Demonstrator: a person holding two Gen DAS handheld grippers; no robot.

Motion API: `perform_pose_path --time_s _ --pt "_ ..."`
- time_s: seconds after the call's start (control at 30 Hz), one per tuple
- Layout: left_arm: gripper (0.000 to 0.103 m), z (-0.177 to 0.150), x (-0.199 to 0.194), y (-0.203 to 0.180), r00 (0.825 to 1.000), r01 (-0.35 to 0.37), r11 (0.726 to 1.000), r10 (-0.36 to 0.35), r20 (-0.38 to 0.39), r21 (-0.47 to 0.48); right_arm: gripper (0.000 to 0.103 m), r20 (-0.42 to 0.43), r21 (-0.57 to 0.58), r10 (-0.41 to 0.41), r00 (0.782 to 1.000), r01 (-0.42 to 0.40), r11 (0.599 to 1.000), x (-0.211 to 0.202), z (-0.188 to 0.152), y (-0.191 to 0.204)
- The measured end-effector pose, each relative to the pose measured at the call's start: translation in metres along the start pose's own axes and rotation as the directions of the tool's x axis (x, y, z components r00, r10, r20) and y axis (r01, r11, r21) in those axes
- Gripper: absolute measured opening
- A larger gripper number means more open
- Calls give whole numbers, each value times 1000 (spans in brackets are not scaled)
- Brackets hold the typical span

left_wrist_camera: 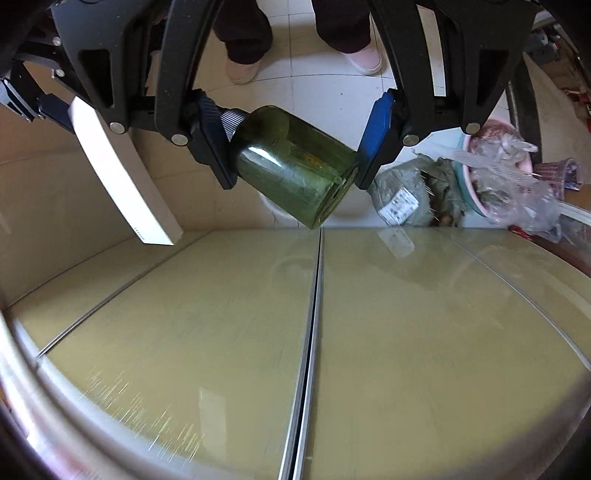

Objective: Collect trash
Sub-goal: 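Lift the carton and green jar and carry both down over the floor bin, then open both grippers over the white bin, dropping the carton and jar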

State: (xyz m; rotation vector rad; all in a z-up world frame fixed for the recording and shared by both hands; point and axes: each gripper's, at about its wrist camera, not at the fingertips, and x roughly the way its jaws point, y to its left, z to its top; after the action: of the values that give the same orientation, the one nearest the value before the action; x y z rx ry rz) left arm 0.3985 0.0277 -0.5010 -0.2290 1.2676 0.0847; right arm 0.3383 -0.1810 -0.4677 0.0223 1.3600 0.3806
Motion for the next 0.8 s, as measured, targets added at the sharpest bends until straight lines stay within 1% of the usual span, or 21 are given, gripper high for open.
perform_pose_path --time_s 0.07,0.17,0.3,0.37,0.5,0.57,0.6,0.7,0.8 --pt "64 -8 38 10 1000 -2 1000 2 -29 -5 48 -40 -5 2 999 -3 1000 35 -2 -2" --pt "64 -20 87 23 997 0 1000 -2 -73 -19 48 -78 -40 2 997 -5 999 91 -4 -5" --pt "64 -29 134 32 994 9 1000 -12 -106 -27 48 -123 -84 -4 992 -7 996 150 -7 -8" --pt "64 -31 150 32 993 22 999 -25 -115 -24 48 -129 -103 -7 992 -7 995 166 -6 -8" --pt "64 -28 167 24 991 73 997 -74 -114 -9 48 -74 -113 -2 997 -6 994 180 -5 -8" --pt "66 -27 171 20 989 86 996 -85 -123 4 50 -60 -118 -4 998 -3 993 182 -5 -6" --pt "68 -26 172 20 989 83 997 -81 -127 6 51 -65 -126 -7 998 -1 992 182 -5 -1" --pt "68 -27 171 24 989 58 998 -57 -137 0 52 -86 -154 -25 996 12 988 181 -3 4" --pt "68 -26 159 27 989 36 999 -37 -143 -10 52 -100 -132 -4 995 -9 991 166 2 2"
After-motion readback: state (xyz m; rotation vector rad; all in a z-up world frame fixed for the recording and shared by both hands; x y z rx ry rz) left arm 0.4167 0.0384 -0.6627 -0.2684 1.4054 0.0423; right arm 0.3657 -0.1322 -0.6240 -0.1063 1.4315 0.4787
